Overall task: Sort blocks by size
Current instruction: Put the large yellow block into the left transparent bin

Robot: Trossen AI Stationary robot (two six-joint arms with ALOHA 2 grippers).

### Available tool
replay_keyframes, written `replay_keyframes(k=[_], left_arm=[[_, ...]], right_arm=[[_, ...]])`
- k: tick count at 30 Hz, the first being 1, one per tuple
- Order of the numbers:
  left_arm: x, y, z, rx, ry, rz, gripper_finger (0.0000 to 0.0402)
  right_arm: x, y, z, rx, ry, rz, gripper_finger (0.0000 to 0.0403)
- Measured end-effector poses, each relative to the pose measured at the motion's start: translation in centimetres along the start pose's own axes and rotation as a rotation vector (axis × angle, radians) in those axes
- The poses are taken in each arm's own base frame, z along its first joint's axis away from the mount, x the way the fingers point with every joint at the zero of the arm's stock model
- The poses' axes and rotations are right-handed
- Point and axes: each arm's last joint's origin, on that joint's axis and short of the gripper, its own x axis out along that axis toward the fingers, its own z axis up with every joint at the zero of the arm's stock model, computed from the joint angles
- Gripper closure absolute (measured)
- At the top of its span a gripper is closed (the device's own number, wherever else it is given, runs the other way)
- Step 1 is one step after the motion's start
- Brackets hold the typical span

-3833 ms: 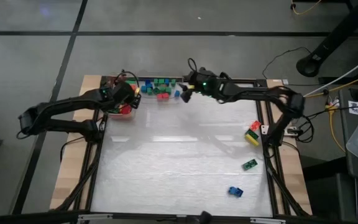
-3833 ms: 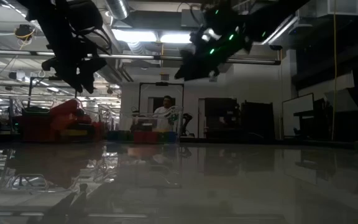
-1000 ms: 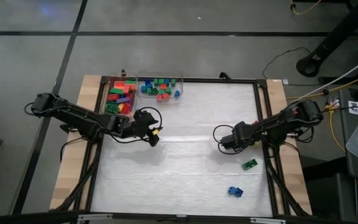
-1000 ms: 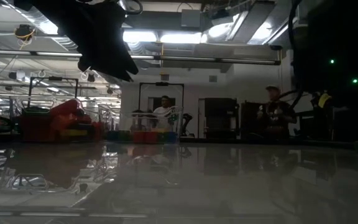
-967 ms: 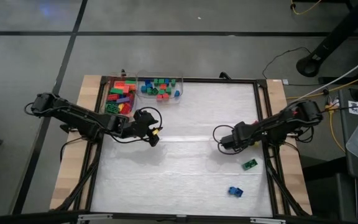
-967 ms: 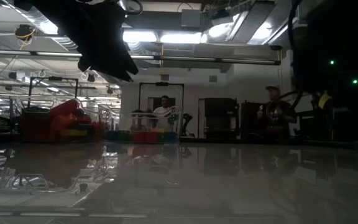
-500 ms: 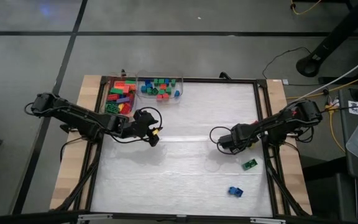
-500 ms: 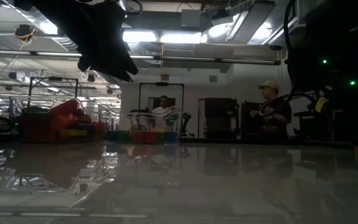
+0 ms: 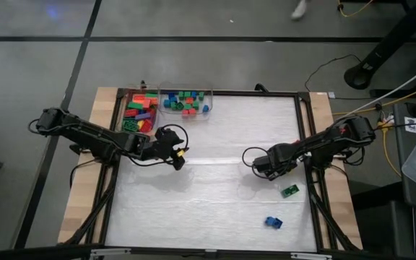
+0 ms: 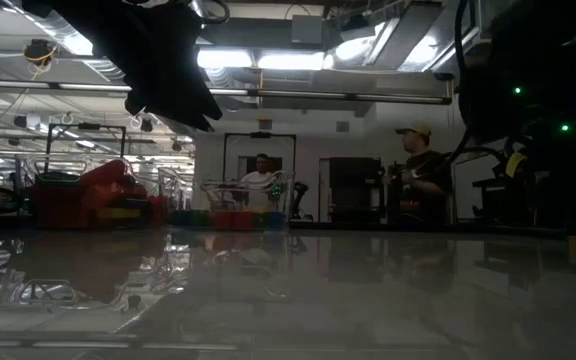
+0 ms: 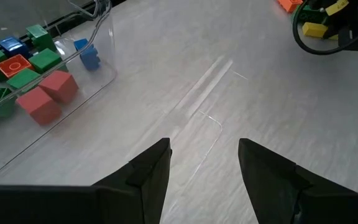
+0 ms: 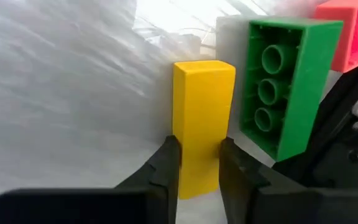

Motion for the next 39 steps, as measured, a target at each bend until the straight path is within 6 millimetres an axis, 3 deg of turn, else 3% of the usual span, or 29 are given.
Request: replay_keyframes(k=[4,8,14,19,31,39], left_arm=[[0.0,0.0,0.0,0.019,-0.002,-0.001,0.0224],[0.0,0.0,0.1,0.022,-0.004,-0.003,0.0224],[0.0,-0.1,0.1,-0.078,-0.011,-0.009,0.0224],[0.0,-0.2,0.2,-0.095,0.002,-0.047,0.0224],[-0.2,-0.8,0.5,-0.067,-0.012,-0.123,0.0224],[-0.7,-1.5,0.2,-0.031,-0.015,-0.170,0.0224]], right_arm=[[-1.1,0.9,0.2,-0.003,-0.018,0.053,0.0316],[-3.2,2.9,0.9,-0.040,-0.137,0.214,0.0325],[-6.4,6.8,2.3,-0.157,-0.420,0.598,0.0370],[-8.5,8.5,2.8,-0.234,-0.609,0.815,0.0399],[-8.8,8.7,2.9,-0.314,-0.686,0.813,0.0339],[-8.8,8.7,2.9,-0.319,-0.686,0.808,0.0230]])
